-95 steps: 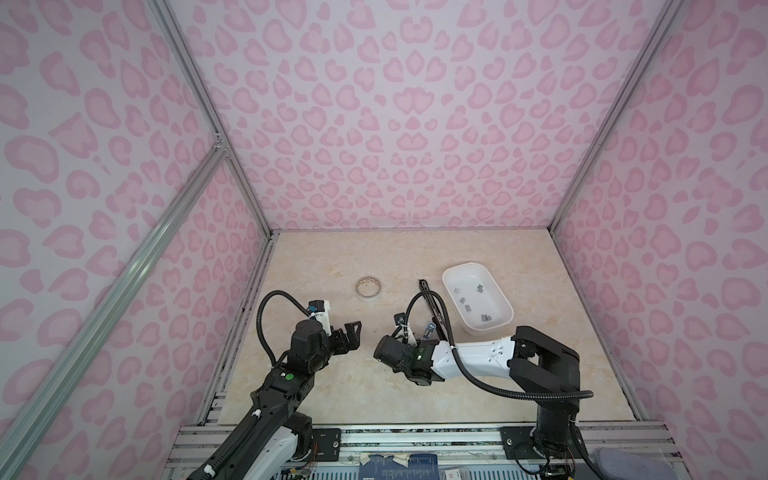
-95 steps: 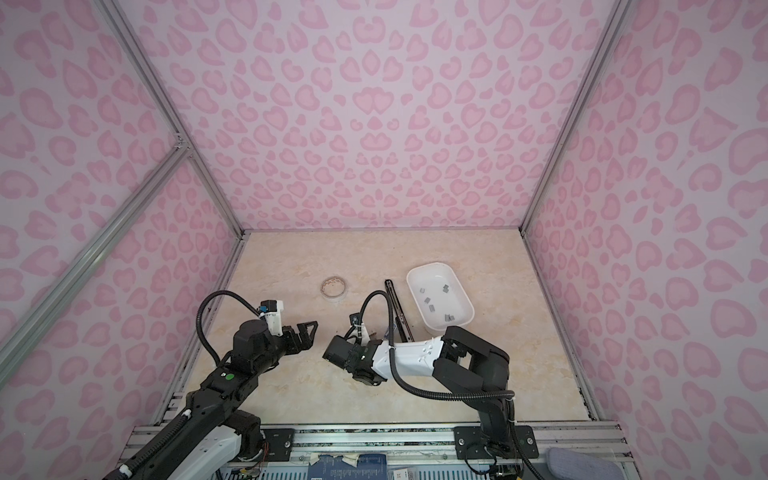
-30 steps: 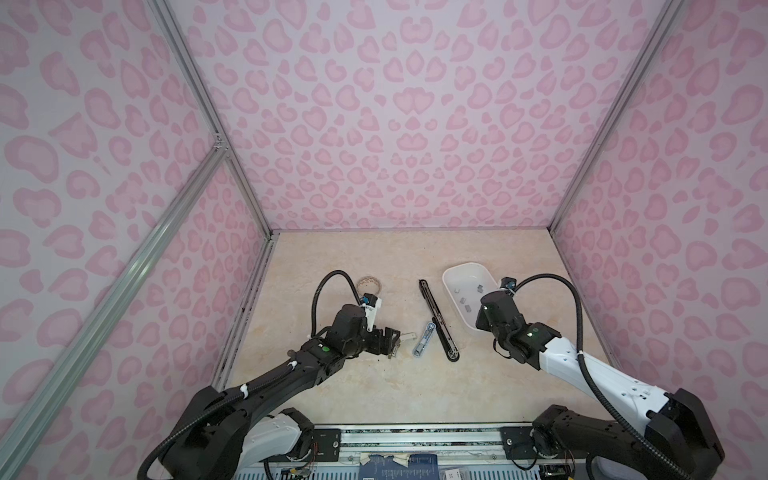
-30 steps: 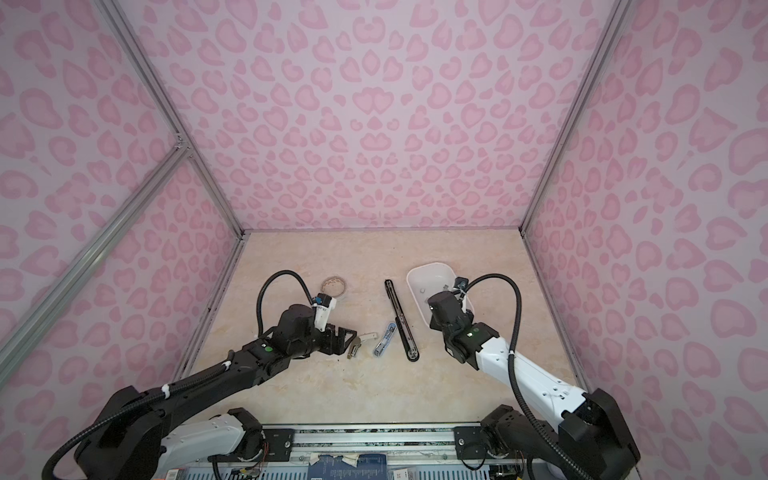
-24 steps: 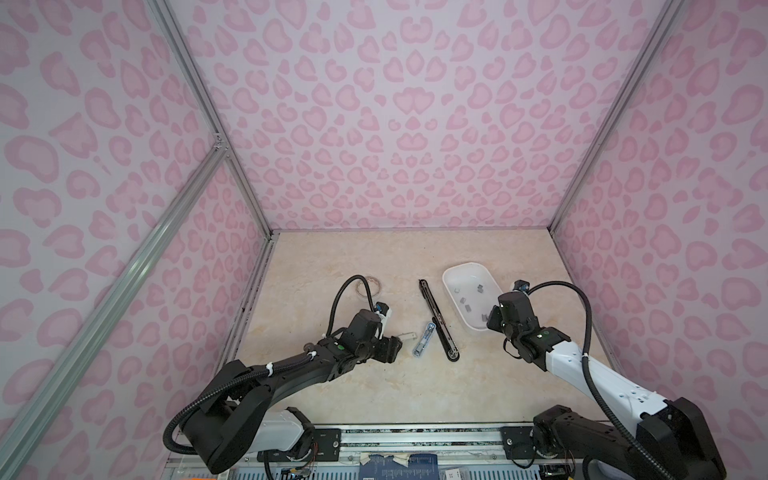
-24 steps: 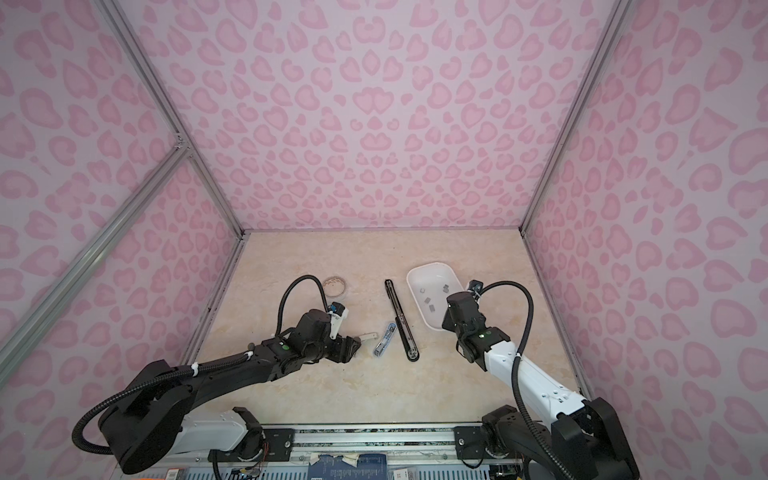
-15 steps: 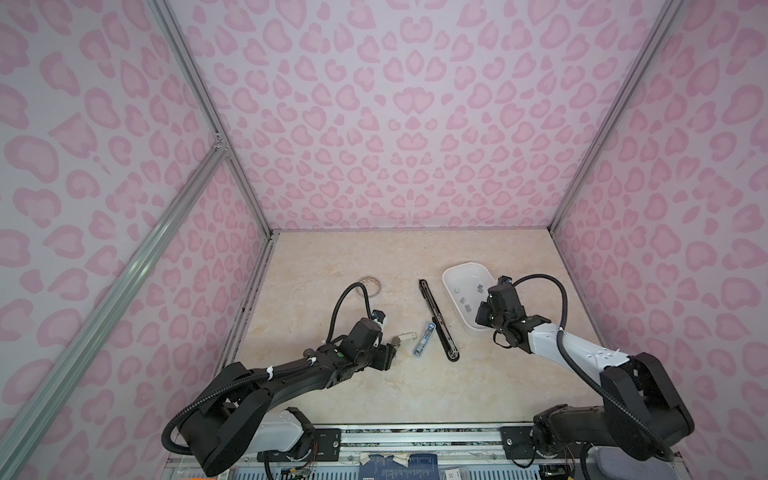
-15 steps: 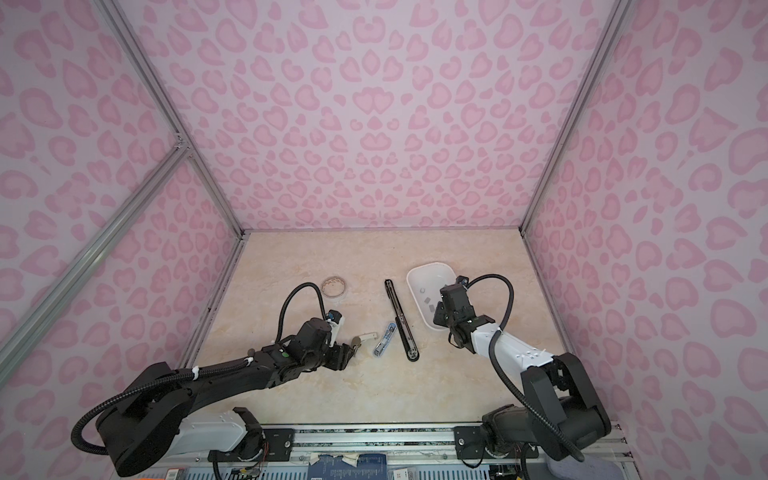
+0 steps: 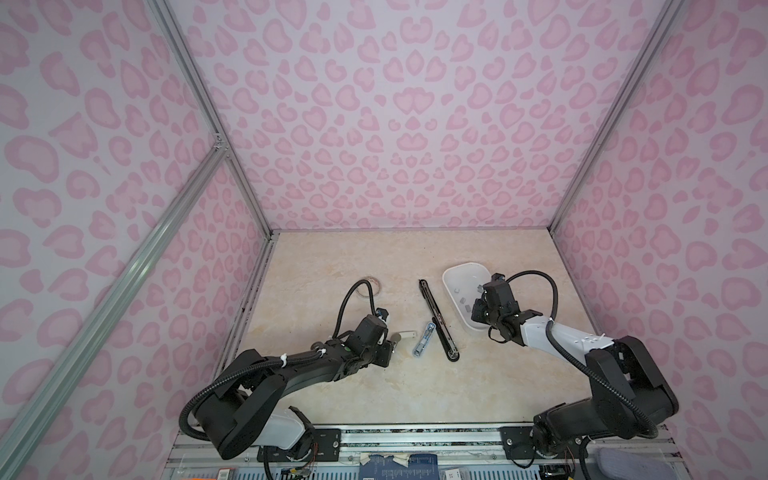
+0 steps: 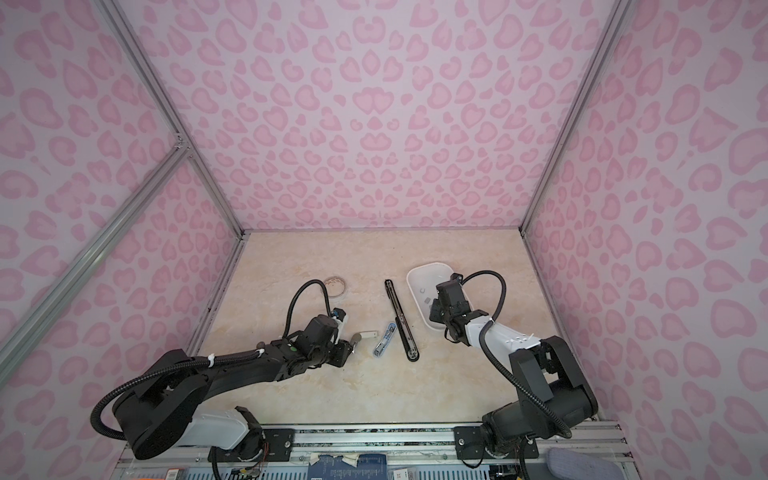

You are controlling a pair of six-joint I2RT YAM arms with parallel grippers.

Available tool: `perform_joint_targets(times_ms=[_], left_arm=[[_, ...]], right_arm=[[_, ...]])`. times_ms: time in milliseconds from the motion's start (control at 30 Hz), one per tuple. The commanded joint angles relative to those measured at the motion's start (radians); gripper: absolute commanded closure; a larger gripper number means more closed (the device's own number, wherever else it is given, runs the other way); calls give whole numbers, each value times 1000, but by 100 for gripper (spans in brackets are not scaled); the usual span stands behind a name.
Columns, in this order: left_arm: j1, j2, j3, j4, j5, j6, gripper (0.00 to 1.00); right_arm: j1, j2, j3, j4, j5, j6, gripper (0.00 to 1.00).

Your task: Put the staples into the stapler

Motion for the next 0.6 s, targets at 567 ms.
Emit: perform_joint_targets(times_ms=[567], left_arm=[[92,37,-33,122,203,-85,96]], right_arm=[[219,-163,12,-2,115,-62,60]])
